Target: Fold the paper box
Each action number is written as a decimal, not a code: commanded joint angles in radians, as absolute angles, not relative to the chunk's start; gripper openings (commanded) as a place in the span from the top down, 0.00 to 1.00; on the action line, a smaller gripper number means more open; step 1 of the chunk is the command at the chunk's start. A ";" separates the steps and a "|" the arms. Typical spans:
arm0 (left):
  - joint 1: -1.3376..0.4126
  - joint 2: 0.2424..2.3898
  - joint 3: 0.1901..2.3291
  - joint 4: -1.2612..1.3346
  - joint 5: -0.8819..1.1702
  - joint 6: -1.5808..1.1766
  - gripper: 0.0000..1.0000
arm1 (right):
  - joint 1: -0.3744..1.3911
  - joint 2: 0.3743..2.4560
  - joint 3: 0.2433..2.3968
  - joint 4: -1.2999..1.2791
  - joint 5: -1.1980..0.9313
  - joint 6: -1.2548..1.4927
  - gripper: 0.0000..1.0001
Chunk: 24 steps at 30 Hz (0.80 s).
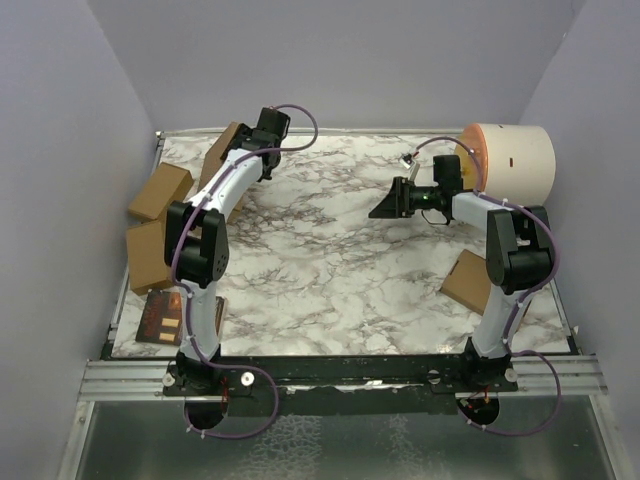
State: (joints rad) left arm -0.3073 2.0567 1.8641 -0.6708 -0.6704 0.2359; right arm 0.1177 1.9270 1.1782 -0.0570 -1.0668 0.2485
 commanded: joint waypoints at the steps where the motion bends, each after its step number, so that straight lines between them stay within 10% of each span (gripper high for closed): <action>1: -0.337 2.096 1.861 -0.655 -0.761 0.278 0.30 | 0.115 1.893 1.172 -0.061 -1.058 0.232 0.40; 7: -0.375 2.101 1.806 -0.629 -0.715 0.290 0.02 | 0.115 1.902 1.173 -0.064 -1.063 0.232 0.40; 24: -0.390 2.104 1.624 -0.575 -0.498 0.260 0.01 | 0.115 1.899 1.173 -0.065 -1.064 0.233 0.40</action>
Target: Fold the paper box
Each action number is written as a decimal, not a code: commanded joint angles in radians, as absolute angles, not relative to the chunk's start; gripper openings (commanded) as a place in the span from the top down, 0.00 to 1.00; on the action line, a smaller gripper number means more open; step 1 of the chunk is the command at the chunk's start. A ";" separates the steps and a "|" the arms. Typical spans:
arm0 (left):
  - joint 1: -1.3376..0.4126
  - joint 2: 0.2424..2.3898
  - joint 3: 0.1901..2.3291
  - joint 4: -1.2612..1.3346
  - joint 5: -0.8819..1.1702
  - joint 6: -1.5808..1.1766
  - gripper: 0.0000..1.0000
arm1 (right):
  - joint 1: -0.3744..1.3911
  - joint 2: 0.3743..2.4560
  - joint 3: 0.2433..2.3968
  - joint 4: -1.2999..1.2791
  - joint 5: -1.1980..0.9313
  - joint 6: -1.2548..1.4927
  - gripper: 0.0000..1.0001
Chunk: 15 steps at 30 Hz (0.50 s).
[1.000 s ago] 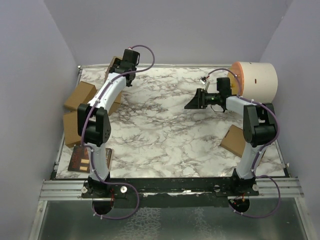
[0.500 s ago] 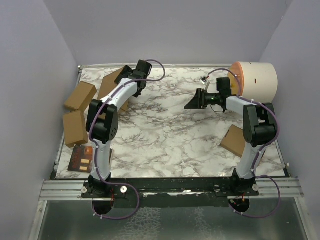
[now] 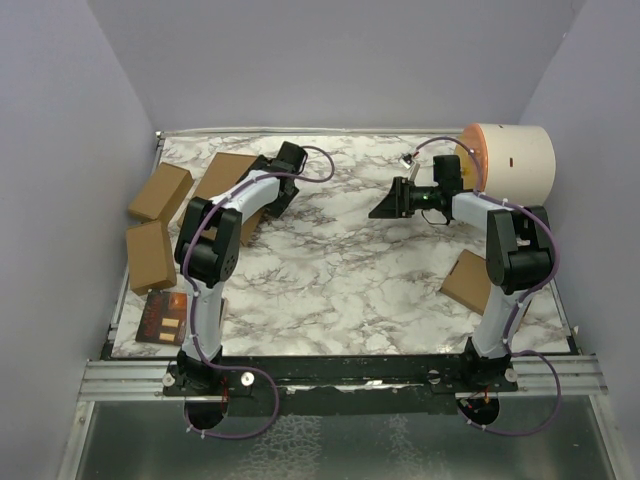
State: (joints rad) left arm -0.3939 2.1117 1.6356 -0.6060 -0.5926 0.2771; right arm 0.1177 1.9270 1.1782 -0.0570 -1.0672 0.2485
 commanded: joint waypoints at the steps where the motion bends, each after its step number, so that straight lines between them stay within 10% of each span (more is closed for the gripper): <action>1: -0.391 2.091 1.615 -0.571 -0.473 0.264 0.01 | 0.114 1.898 1.173 -0.065 -1.064 0.232 0.40; 15: -0.391 1.912 1.486 -0.498 -0.205 0.215 0.02 | 0.115 1.907 1.173 -0.065 -1.065 0.230 0.40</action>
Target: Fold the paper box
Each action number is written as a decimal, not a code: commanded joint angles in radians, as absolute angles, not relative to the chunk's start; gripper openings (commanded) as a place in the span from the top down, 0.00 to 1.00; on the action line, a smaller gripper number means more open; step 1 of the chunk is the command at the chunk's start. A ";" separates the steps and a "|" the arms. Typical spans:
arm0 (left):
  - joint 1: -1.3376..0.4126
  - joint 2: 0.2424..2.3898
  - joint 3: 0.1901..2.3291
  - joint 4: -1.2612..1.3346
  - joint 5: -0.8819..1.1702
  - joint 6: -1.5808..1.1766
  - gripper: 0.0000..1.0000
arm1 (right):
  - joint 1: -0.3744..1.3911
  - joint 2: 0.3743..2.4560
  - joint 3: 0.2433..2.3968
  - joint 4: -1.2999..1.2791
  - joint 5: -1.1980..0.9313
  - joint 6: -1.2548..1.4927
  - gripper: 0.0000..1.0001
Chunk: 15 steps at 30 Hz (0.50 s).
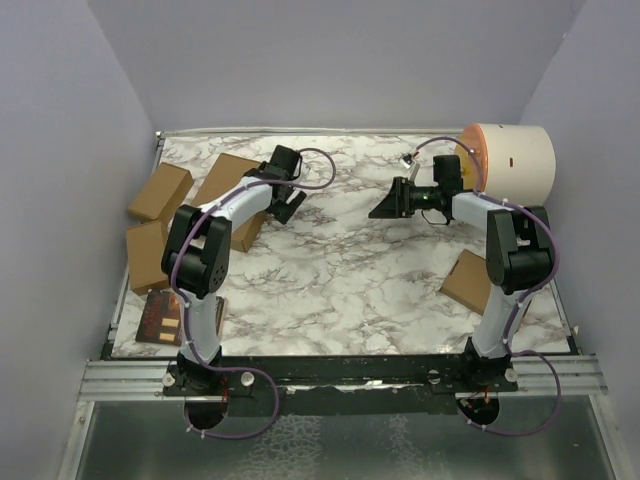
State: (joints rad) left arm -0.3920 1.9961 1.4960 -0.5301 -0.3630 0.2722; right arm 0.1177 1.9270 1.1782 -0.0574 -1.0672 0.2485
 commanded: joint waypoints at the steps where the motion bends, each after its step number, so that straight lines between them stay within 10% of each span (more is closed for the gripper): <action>1: -0.391 1.888 1.473 -0.483 -0.159 0.194 0.04 | 0.114 1.908 1.173 -0.065 -1.063 0.229 0.40; 3: -0.391 1.844 1.440 -0.437 -0.071 0.151 0.14 | 0.115 1.910 1.175 -0.066 -1.064 0.229 0.40; 9: -0.374 1.869 1.369 -0.386 0.039 0.068 0.88 | 0.114 1.912 1.174 -0.066 -1.066 0.229 0.40; 15: -0.344 1.979 1.384 -0.377 -0.078 0.053 1.00 | 0.115 1.905 1.172 -0.066 -1.065 0.228 0.40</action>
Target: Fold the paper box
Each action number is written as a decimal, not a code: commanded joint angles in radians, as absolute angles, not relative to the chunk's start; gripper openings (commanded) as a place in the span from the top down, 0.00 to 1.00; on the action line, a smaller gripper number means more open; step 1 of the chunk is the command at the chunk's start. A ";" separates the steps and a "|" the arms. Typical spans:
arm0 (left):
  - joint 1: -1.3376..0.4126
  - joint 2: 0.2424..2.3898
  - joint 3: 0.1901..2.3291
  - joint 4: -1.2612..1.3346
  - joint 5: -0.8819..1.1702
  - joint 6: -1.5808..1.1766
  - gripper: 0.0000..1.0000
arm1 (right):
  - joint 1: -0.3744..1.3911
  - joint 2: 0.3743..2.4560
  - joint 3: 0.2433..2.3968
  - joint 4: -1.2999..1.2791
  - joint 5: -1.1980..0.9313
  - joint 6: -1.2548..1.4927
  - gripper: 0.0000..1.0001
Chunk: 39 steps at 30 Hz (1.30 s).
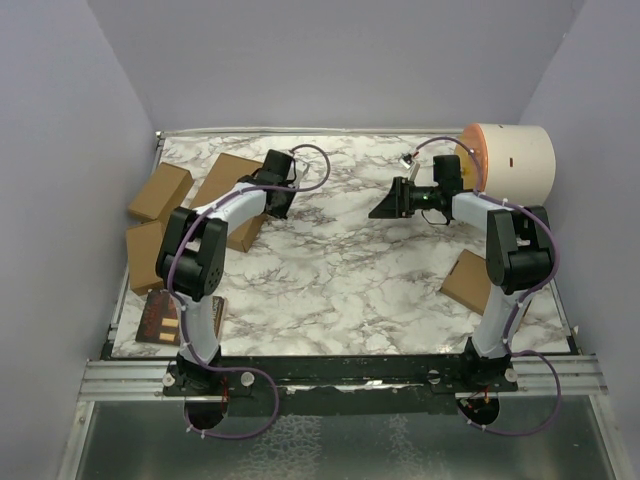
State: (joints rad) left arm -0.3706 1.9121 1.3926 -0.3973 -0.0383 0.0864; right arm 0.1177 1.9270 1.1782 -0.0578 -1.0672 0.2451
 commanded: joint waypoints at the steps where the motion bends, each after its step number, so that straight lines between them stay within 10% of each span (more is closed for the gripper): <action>1: -0.342 1.986 1.390 -0.371 -0.097 0.052 1.00 | 0.114 1.906 1.173 -0.066 -1.066 0.230 0.40; 11: -0.339 2.063 1.445 -0.384 -0.296 0.087 0.97 | 0.114 1.908 1.173 -0.066 -1.066 0.227 0.40; 16: -0.345 2.031 1.419 -0.368 -0.320 0.094 0.35 | 0.114 1.910 1.173 -0.066 -1.066 0.230 0.40; 33: -0.287 1.636 1.214 -0.150 0.087 -0.060 0.31 | 0.115 1.855 1.226 -0.176 -1.086 0.040 0.40; 39: -0.118 1.430 0.978 0.126 0.400 -0.340 0.16 | 0.115 1.782 1.284 -0.325 -1.050 -0.176 0.43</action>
